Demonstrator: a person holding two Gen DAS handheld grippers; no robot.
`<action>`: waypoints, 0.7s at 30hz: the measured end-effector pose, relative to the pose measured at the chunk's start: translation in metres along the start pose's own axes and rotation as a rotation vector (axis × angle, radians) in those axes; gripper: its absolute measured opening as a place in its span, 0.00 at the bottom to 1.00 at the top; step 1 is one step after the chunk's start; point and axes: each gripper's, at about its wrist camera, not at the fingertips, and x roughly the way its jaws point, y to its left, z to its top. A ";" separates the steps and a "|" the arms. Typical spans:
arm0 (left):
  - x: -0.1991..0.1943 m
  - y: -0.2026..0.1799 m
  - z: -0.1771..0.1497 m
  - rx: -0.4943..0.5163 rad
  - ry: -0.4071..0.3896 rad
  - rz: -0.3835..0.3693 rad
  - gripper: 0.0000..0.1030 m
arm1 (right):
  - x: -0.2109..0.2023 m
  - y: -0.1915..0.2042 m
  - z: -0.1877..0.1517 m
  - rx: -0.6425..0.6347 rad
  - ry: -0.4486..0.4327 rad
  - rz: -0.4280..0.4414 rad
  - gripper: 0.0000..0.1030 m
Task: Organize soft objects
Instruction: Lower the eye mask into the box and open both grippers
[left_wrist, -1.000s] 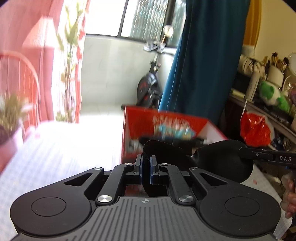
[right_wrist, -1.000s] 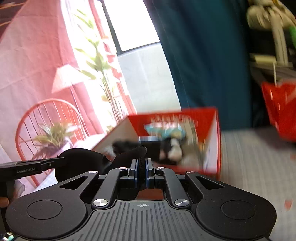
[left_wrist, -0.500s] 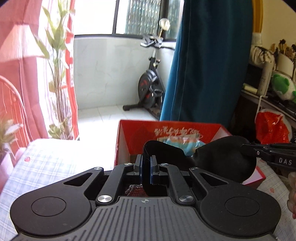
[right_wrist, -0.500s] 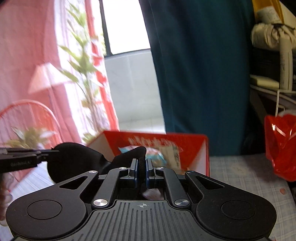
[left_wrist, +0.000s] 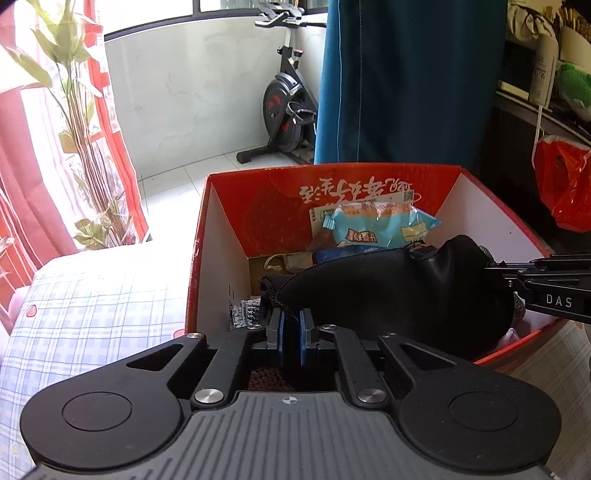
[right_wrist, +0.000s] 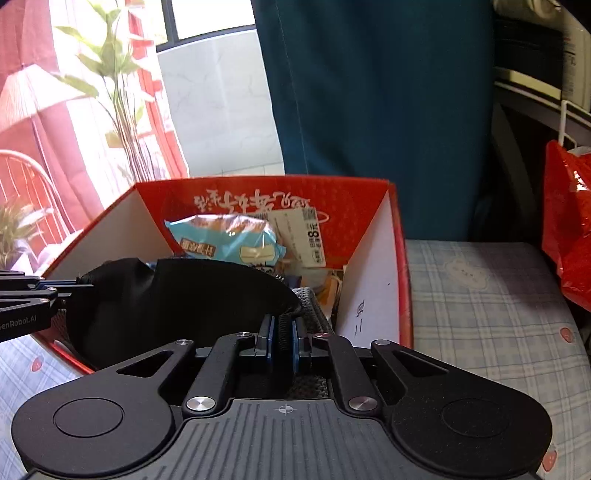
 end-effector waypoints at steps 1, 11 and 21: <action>-0.001 0.001 -0.001 -0.006 0.001 -0.002 0.09 | 0.001 0.000 0.000 -0.002 0.006 -0.001 0.08; -0.009 0.006 0.001 -0.031 -0.001 -0.022 0.11 | -0.005 0.000 0.001 -0.001 0.002 -0.016 0.15; -0.047 0.003 0.001 -0.050 -0.073 -0.021 0.85 | -0.042 0.001 0.000 -0.016 -0.071 -0.027 0.54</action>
